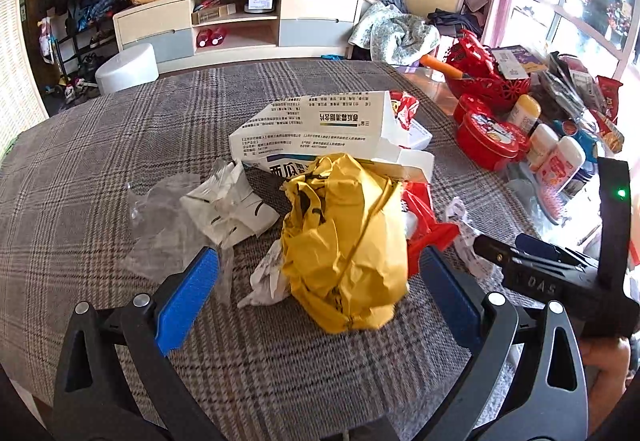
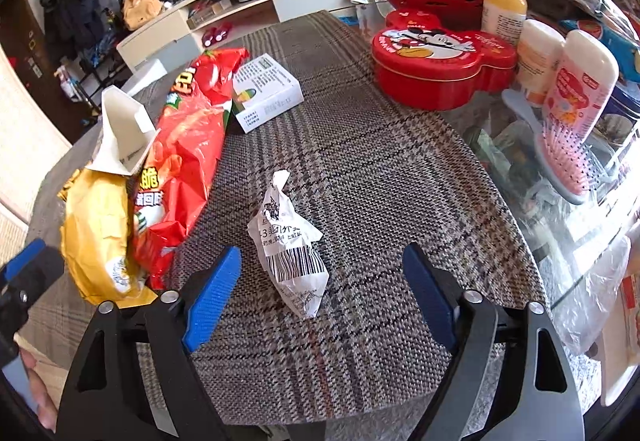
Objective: Collect trash
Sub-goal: 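Grasp the crumpled white barcode bag with the right tool while the left tool grasps the yellow paper bag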
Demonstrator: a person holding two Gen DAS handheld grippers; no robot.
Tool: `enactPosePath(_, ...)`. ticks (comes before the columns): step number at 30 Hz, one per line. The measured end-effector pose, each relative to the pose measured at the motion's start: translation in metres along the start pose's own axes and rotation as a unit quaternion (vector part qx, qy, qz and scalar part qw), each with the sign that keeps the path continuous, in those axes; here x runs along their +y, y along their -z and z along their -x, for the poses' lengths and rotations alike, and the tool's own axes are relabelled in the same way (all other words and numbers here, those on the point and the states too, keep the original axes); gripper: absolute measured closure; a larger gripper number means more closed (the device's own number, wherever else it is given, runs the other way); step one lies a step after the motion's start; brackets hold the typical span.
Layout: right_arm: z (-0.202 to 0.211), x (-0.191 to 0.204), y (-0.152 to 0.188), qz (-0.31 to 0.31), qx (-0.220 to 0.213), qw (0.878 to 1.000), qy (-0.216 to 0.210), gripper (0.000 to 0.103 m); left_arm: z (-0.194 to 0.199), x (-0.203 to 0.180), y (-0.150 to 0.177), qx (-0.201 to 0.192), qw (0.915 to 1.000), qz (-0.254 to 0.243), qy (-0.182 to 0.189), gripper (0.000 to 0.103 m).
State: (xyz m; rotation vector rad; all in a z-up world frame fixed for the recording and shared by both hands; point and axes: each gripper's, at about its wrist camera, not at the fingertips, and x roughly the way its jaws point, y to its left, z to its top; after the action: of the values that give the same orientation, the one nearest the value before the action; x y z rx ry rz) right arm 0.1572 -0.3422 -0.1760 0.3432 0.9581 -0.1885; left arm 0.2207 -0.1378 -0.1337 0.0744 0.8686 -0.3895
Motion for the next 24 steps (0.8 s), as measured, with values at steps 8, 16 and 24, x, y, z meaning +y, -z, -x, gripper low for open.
enactPosePath(8, -0.014, 0.007, 0.005, 0.019, 0.015, 1.0, 0.0, 0.061, -0.027, -0.005, 0.0, 0.025, 0.9996, 0.0, 0.016, 0.016)
enactPosePath(16, -0.002, 0.004, 0.009, 0.023, 0.014, 0.999, -0.018, 0.077, -0.008, -0.015, 0.0, 0.01, 0.9992, -0.012, 0.036, 0.049)
enactPosePath(24, 0.038, 0.01, 0.027, 0.024, -0.004, 0.998, -0.057, 0.079, 0.052, -0.013, 0.013, -0.029, 0.9993, -0.018, 0.016, 0.052)
